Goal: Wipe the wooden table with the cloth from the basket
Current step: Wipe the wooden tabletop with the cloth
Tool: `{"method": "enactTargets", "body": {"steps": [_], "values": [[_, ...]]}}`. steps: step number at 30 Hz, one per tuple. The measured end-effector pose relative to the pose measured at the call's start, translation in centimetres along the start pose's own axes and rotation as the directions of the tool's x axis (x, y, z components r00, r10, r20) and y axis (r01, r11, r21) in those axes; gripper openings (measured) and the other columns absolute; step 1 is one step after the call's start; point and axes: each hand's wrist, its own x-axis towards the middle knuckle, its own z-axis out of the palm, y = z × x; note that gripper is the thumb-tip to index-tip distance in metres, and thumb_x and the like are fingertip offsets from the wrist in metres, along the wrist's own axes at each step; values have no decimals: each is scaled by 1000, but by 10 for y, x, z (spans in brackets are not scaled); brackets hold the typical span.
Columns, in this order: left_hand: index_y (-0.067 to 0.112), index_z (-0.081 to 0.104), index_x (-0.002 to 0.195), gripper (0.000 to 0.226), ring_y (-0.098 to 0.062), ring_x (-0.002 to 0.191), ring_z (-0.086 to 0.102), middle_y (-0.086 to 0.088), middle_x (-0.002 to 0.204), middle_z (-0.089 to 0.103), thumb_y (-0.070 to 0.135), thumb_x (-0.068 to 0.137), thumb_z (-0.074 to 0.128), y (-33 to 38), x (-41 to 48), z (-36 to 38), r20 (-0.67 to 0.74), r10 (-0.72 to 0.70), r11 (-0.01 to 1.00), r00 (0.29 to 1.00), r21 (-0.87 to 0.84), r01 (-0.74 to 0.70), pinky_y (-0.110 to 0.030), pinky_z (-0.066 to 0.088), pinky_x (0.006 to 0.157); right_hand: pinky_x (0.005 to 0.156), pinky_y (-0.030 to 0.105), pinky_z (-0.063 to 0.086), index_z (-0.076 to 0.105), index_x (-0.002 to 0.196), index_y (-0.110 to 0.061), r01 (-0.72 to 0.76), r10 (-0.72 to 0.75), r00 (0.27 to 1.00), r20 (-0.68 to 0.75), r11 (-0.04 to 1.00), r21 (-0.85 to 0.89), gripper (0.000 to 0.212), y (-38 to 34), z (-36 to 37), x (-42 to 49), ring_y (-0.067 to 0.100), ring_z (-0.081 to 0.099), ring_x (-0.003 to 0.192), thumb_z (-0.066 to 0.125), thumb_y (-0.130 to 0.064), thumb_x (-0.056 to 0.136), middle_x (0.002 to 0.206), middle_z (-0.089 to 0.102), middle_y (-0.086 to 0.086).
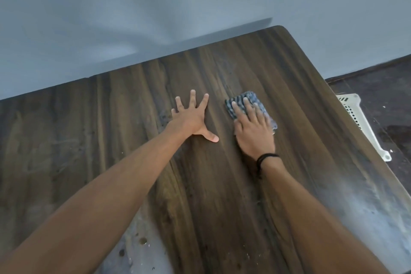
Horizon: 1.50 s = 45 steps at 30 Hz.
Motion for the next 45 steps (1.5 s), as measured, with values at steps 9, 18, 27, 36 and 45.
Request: {"method": "enactTargets", "body": {"steps": [9,18,27,36,45], "values": [[42,-16,154,139,-43,145,-27,4,160,-33,61,60,85,-24,31,-43,-29,-66,996,997,-61,64,-72,3,113,124,47,6,21,158,-36,-64,64,996,-60,998,2,54,2,-1,57,23,8,154,32,-34,105,168,10,-2],[42,-17,154,141,-43,146,-24,5,160,-31,50,62,89,-37,45,-48,-21,-122,984,992,-130,118,-70,13,114,123,50,9,22,158,-31,-52,53,998,-40,999,15,54,3,-12,133,30,12,153,29,-34,104,167,12,5],[28,-23,154,153,-38,147,-24,7,159,-34,47,56,93,-37,48,-51,0,-160,971,987,-179,157,-70,10,115,123,44,0,14,159,-36,232,-223,958,178,972,-33,53,11,-31,198,23,2,155,24,-37,107,168,4,-1],[20,-27,152,157,-36,147,-24,5,157,-37,47,55,93,-32,53,-54,32,-198,965,980,-171,200,-67,11,115,121,38,-5,13,158,-38,413,-389,885,257,910,-43,51,0,-36,230,19,0,154,22,-37,107,167,2,-4],[20,-26,153,158,-37,148,-21,6,158,-35,53,52,91,-33,51,-52,13,-187,972,982,-140,187,-67,14,116,125,41,3,17,158,-34,450,-432,882,188,890,-67,55,-31,-12,242,21,5,154,19,-38,104,167,5,-2]]}}
